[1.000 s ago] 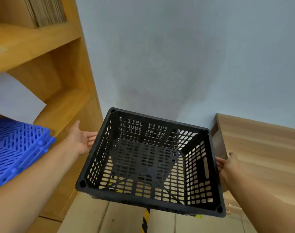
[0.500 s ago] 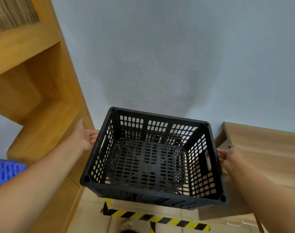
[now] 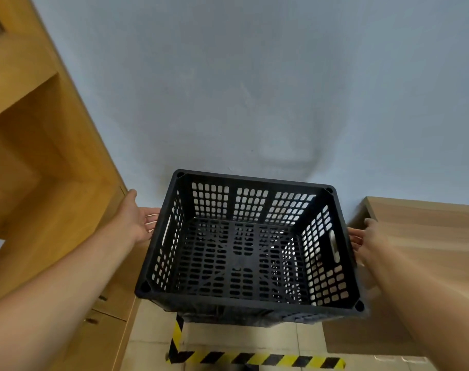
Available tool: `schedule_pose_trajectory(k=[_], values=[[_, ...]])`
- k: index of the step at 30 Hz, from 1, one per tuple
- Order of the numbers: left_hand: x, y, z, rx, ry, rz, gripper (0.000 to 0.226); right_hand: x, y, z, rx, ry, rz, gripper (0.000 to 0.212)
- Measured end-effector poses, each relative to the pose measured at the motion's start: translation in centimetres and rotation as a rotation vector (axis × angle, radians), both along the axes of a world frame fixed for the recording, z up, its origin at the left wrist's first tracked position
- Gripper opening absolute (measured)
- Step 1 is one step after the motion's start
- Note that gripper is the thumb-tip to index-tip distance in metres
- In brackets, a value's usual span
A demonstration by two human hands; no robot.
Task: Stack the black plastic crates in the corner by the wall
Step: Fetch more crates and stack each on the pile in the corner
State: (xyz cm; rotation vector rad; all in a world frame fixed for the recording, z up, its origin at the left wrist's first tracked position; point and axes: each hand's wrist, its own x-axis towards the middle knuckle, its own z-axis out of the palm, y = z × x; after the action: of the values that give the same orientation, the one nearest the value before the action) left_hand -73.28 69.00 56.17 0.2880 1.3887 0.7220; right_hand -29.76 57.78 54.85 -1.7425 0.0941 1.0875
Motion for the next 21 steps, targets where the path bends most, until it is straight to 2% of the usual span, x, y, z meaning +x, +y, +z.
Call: schedule_pose_trajectory(k=[15, 21], values=[[1.2, 3.4, -3.1, -0.003, 0.049, -0.010, 0.078, 0.6, 3.7, -0.4, -0.022, -0.025, 0.055, 0.049], [1.6, 3.1, -4.1, 0.100, 0.146, -0.065, 0.069, 0.9, 2.8, -1.0, -0.039, -0.084, 0.135, 0.040]])
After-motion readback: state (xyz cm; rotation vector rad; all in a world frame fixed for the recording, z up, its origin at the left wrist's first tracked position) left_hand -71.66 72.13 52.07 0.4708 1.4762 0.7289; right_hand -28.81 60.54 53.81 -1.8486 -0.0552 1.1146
